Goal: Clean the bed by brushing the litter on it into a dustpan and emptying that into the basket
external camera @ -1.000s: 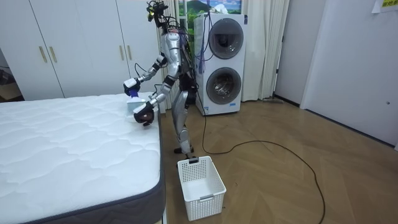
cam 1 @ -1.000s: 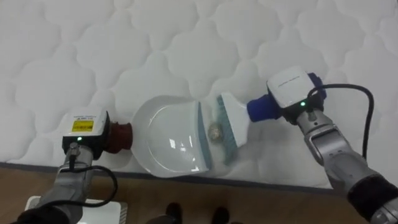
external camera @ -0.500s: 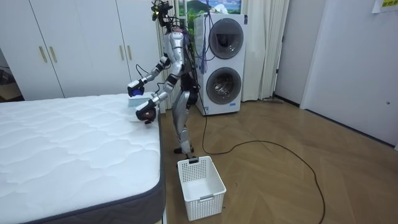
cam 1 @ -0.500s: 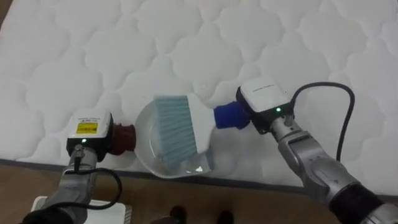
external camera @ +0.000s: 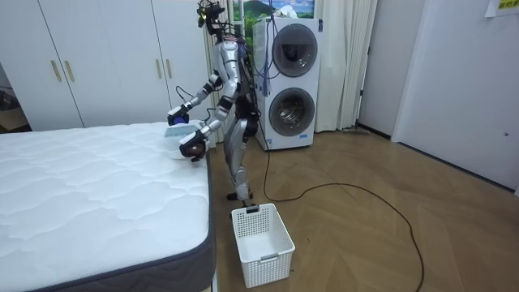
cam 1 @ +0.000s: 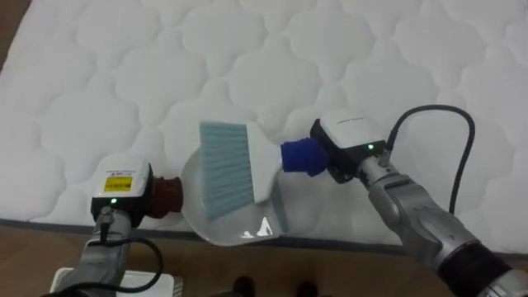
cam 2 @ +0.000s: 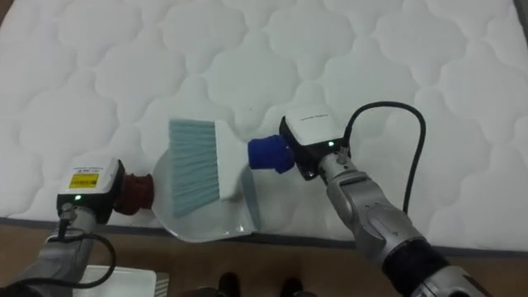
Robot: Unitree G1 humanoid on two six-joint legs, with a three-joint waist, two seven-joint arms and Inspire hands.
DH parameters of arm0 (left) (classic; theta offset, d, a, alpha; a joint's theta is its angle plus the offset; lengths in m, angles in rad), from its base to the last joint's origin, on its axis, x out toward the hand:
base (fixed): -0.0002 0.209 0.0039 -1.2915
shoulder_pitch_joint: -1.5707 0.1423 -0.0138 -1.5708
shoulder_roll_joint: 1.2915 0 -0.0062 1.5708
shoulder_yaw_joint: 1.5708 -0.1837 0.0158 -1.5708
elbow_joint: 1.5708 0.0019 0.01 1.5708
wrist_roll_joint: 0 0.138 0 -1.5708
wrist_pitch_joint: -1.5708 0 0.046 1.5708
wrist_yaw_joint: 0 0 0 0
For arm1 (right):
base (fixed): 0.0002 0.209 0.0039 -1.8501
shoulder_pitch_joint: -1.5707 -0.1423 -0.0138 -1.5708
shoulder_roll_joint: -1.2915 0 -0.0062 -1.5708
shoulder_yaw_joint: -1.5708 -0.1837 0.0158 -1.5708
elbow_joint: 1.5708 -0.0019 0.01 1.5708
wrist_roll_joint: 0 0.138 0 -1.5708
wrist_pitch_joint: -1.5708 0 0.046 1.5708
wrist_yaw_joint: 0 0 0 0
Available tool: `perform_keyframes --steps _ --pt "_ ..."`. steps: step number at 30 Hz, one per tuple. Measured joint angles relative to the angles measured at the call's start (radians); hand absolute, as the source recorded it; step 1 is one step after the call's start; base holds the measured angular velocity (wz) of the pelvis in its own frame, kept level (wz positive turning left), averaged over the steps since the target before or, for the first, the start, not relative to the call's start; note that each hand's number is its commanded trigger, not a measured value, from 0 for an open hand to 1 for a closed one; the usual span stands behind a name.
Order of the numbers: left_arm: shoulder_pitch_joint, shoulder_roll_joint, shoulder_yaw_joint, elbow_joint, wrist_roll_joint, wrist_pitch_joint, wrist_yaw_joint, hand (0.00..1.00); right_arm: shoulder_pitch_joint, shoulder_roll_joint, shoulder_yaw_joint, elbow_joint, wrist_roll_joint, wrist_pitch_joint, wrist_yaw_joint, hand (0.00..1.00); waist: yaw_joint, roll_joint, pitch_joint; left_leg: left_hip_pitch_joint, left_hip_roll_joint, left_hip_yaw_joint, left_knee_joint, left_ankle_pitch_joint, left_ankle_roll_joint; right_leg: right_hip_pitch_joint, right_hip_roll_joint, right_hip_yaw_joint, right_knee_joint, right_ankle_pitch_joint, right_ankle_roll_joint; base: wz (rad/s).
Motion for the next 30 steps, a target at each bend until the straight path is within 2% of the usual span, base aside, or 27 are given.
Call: perform_keyframes --steps 5,8,10,11,12,13,14,16,19,20,21,23,25,26,27,28,30 --pt "0.002 -0.001 0.000 0.003 0.002 -0.014 0.020 1.00 0.022 -0.001 -0.048 0.002 0.021 -0.032 -0.027 1.00 -0.004 -0.001 0.0005 0.004 0.000 -0.006 -0.002 0.000 0.000 0.007 0.000 -0.003 -0.001 0.000 0.000 0.04" --pt "0.016 -0.008 0.000 0.002 -0.001 -0.017 0.022 1.00 0.073 0.002 -0.106 0.008 0.062 -0.042 -0.076 1.00 -0.006 -0.003 0.0016 0.032 -0.003 -0.006 -0.017 -0.001 0.001 0.035 0.000 -0.003 -0.008 -0.003 0.005 0.00" --pt "0.034 -0.007 0.000 0.002 -0.015 -0.020 0.037 1.00 0.098 0.001 -0.118 0.014 0.122 -0.042 -0.088 1.00 -0.020 -0.005 0.0016 0.047 -0.005 -0.006 -0.022 -0.001 0.001 0.050 0.000 0.002 -0.019 -0.008 0.009 0.00" --pt "0.039 -0.007 0.003 0.003 -0.017 -0.025 0.047 1.00 0.110 0.001 -0.129 0.024 0.162 -0.045 -0.092 0.95 -0.033 -0.005 0.0017 0.047 -0.006 -0.007 -0.022 -0.001 0.001 0.051 0.000 0.002 -0.022 -0.008 0.009 0.03" --pt "0.045 -0.009 0.013 0.003 -0.012 -0.043 0.063 1.00 0.135 0.000 -0.151 0.033 0.215 -0.051 -0.094 0.79 -0.040 -0.007 0.0007 0.049 -0.006 -0.008 -0.023 -0.001 0.001 0.054 0.000 0.002 -0.025 -0.007 0.010 0.00" --pt "0.051 -0.009 0.027 0.003 0.001 -0.064 0.075 1.00 0.173 0.001 -0.180 0.034 0.271 -0.051 -0.095 0.56 -0.037 -0.010 -0.0011 0.055 -0.006 -0.005 -0.025 -0.002 0.002 0.058 0.000 0.005 -0.027 -0.007 0.011 -0.03" --pt "0.055 -0.009 0.033 0.003 0.008 -0.075 0.083 1.00 0.190 0.000 -0.191 0.034 0.305 -0.051 -0.094 0.03 -0.038 -0.011 -0.0014 0.057 -0.006 -0.005 -0.024 -0.002 0.002 0.060 0.000 0.004 -0.030 -0.007 0.011 -0.05" --pt "0.067 -0.009 0.042 -0.005 0.013 -0.091 0.105 1.00 0.234 0.001 -0.222 0.042 0.407 -0.055 -0.097 0.00 -0.050 -0.010 -0.0015 0.063 -0.003 -0.005 -0.025 -0.002 0.002 0.072 0.007 0.003 -0.047 -0.001 0.013 -0.02" --pt "0.131 -0.010 0.090 -0.096 0.042 -0.116 0.133 1.00 0.305 0.002 -0.292 0.094 0.628 -0.063 -0.090 0.00 -0.064 -0.010 -0.0041 0.093 0.000 -0.004 -0.045 -0.002 0.002 0.107 0.017 0.008 -0.077 0.006 0.017 -0.02" --pt "0.142 -0.011 0.099 -0.107 0.046 -0.123 0.139 1.00 0.318 0.002 -0.307 0.095 0.659 -0.063 -0.085 0.00 -0.064 -0.010 -0.0047 0.104 -0.001 -0.001 -0.054 -0.002 0.002 0.115 0.017 0.010 -0.079 0.006 0.018 -0.11" --pt "0.153 -0.018 0.115 -0.111 0.045 -0.140 0.150 1.00 0.334 0.001 -0.336 0.100 0.716 -0.063 -0.078 0.00 -0.065 -0.009 -0.0066 0.123 -0.001 0.006 -0.065 -0.002 0.002 0.130 0.019 0.013 -0.094 0.007 0.019 -0.17" --pt "0.158 -0.036 0.135 -0.111 0.047 -0.144 0.151 1.00 0.348 0.001 -0.362 0.106 0.825 -0.063 -0.066 0.00 -0.066 -0.007 -0.0100 0.162 0.000 0.012 -0.090 -0.002 0.001 0.165 0.029 0.028 -0.114 0.013 0.023 -0.15" --pt "0.165 -0.052 0.160 -0.117 0.057 -0.159 0.156 1.00 0.360 0.003 -0.383 0.105 0.931 -0.064 -0.049 0.00 -0.069 -0.004 -0.0190 0.196 0.002 0.015 -0.111 -0.001 0.000 0.203 0.036 0.029 -0.144 0.019 0.025 -0.04" --pt "0.189 -0.052 0.176 -0.147 0.066 -0.169 0.166 1.00 0.372 0.004 -0.395 0.093 0.988 -0.064 -0.040 0.00 -0.081 0.000 -0.0321 0.218 0.000 0.012 -0.125 -0.001 -0.001 0.228 0.038 0.025 -0.162 0.021 0.028 0.00" --pt "0.209 -0.053 0.191 -0.177 0.067 -0.187 0.176 1.00 0.392 0.005 -0.416 0.073 1.045 -0.068 -0.032 0.00 -0.084 0.003 -0.0366 0.246 -0.001 0.011 -0.140 -0.001 -0.001 0.256 0.040 0.026 -0.181 0.023 0.031 0.00" --pt "0.224 -0.052 0.202 -0.203 0.066 -0.201 0.186 1.00 0.403 0.006 -0.428 0.064 1.092 -0.074 -0.030 0.00 -0.082 0.005 -0.0399 0.273 -0.003 0.011 -0.154 -0.001 -0.001 0.282 0.041 0.027 -0.193 0.024 0.032 0.00" --pt "0.249 -0.052 0.232 -0.251 0.065 -0.218 0.193 1.00 0.414 0.008 -0.444 0.036 1.156 -0.075 -0.018 0.00 -0.081 0.005 -0.0411 0.304 -0.004 0.012 -0.168 -0.002 -0.002 0.309 0.043 0.033 -0.203 0.025 0.034 -0.06"
